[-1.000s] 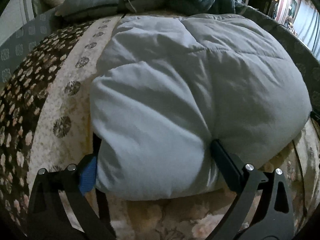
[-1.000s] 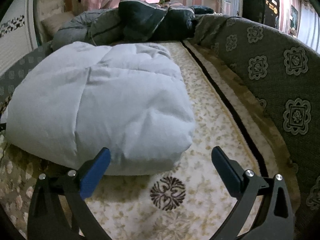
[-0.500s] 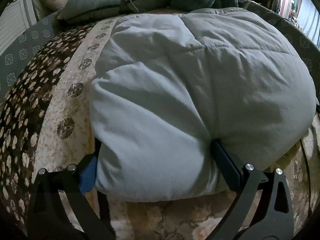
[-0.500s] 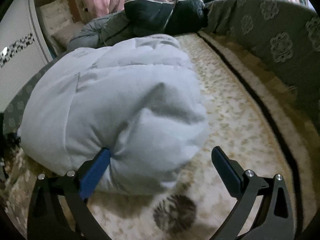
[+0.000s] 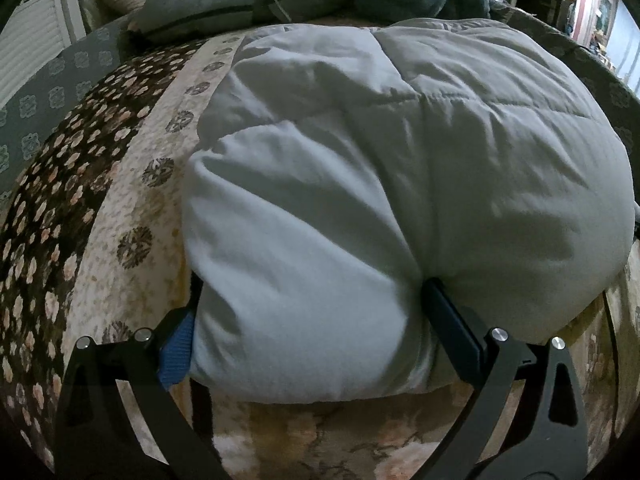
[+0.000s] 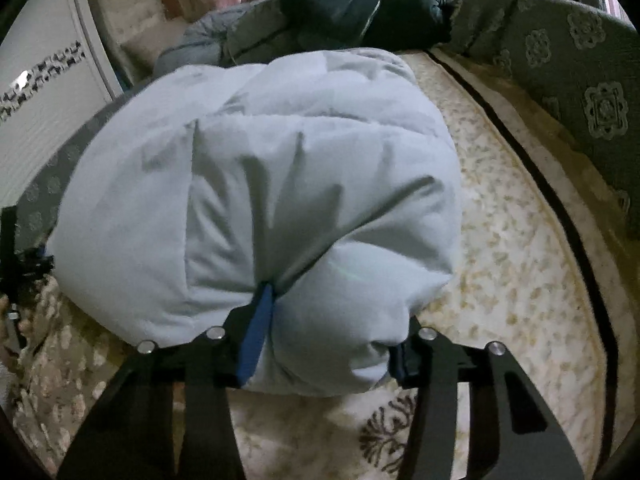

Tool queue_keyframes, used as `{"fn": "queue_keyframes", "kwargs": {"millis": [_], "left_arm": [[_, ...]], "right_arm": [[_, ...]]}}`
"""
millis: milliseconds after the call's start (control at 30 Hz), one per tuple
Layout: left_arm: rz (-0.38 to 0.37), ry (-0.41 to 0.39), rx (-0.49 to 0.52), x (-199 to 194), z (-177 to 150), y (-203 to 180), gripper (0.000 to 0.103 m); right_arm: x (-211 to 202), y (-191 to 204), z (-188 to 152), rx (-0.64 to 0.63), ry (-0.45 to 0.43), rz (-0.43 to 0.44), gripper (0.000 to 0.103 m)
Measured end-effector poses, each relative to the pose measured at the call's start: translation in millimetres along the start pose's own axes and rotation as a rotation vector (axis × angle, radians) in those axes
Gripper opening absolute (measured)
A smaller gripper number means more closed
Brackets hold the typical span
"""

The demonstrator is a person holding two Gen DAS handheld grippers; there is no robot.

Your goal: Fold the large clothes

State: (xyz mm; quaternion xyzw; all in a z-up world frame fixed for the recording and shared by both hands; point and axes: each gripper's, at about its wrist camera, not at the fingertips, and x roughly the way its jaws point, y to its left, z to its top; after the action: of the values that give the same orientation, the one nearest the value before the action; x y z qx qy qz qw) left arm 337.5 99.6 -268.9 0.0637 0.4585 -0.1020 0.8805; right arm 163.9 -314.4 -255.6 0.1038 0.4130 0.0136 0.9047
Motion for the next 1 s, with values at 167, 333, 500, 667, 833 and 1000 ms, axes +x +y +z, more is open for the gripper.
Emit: {"fn": "queue_keyframes", "kwargs": {"millis": [167,333,500,667,833,1000], "left_arm": [[0.003,-0.003,-0.020,1,-1,-2,0.099],[0.011,-0.001,-0.029,1,-2,-7,0.098],[-0.002,-0.002,-0.038,-2,-6,-7,0.097],[-0.007,0.001,-0.043,1,-6,-5,0.095],[-0.017,-0.003,-0.053,-3,-8,-1,0.092],[-0.036,-0.007,-0.080,-8,-4,6,0.078]], "right_arm": [[9,12,9,-0.002,0.027,-0.061,0.051],[13,21,15,-0.006,0.026,-0.112,0.051],[11,26,11,-0.009,0.019,-0.125,0.050],[8,27,10,-0.011,0.016,-0.130,0.050],[5,25,6,-0.021,0.015,-0.119,0.049],[4,22,10,-0.027,0.019,-0.088,0.046]]}}
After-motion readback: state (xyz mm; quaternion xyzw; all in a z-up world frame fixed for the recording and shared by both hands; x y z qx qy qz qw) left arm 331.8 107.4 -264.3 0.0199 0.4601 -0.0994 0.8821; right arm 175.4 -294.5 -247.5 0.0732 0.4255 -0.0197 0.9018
